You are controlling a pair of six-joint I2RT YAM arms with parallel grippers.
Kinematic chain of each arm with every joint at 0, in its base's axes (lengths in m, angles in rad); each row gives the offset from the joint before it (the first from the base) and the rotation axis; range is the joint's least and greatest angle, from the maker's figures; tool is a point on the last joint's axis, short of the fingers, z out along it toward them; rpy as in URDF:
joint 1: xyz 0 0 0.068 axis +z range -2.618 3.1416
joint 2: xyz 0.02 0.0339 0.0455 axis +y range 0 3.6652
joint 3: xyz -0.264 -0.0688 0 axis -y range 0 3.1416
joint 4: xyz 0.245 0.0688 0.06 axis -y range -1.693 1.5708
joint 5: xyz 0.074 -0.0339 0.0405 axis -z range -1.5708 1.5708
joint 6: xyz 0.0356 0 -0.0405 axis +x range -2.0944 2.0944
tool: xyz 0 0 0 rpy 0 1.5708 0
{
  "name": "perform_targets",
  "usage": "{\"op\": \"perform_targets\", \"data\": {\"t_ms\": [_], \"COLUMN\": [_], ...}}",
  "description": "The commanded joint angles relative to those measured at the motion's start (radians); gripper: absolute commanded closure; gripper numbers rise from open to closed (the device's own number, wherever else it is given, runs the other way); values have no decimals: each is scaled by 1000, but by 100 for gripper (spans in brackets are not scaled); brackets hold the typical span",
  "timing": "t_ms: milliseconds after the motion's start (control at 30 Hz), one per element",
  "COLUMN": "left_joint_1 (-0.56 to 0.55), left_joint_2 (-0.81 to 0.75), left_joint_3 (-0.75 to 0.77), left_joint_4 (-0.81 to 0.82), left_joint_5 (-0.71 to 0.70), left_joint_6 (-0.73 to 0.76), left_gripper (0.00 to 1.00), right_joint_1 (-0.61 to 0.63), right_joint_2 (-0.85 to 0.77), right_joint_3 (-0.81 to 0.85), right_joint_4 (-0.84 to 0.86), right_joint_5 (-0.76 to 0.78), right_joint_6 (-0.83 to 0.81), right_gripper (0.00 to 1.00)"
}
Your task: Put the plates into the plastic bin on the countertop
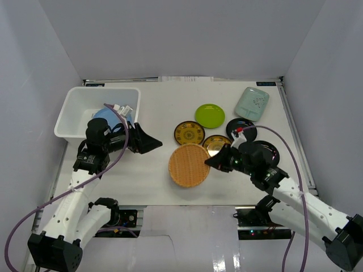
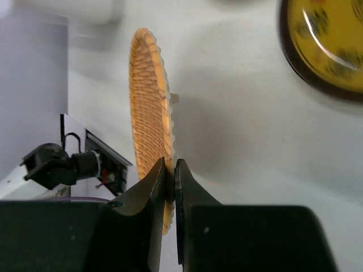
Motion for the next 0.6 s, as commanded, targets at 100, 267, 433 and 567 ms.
{"op": "perform_targets", "data": {"t_ms": [100, 267, 433, 567], "left_joint_1": [-22, -35, -70, -117], "left_joint_2": [-98, -133, -96, -93], "left_joint_3": [-25, -1, 209, 331], "left_joint_4": [-25, -24, -24, -30], "left_joint_5": [37, 19, 24, 25], "left_joint_6": [24, -11, 10, 43], "left_gripper": [9, 10, 9, 9], "right_joint_1": [8, 8, 8, 11], "right_joint_2": [243, 448, 724, 938], "right_joint_3": [451, 744, 957, 1218], "right_joint_4": [146, 189, 268, 313], "right_joint_5": [27, 105, 74, -22], "right_joint_6": [-192, -327, -376, -390], "right_gripper": [92, 92, 92, 92]}}
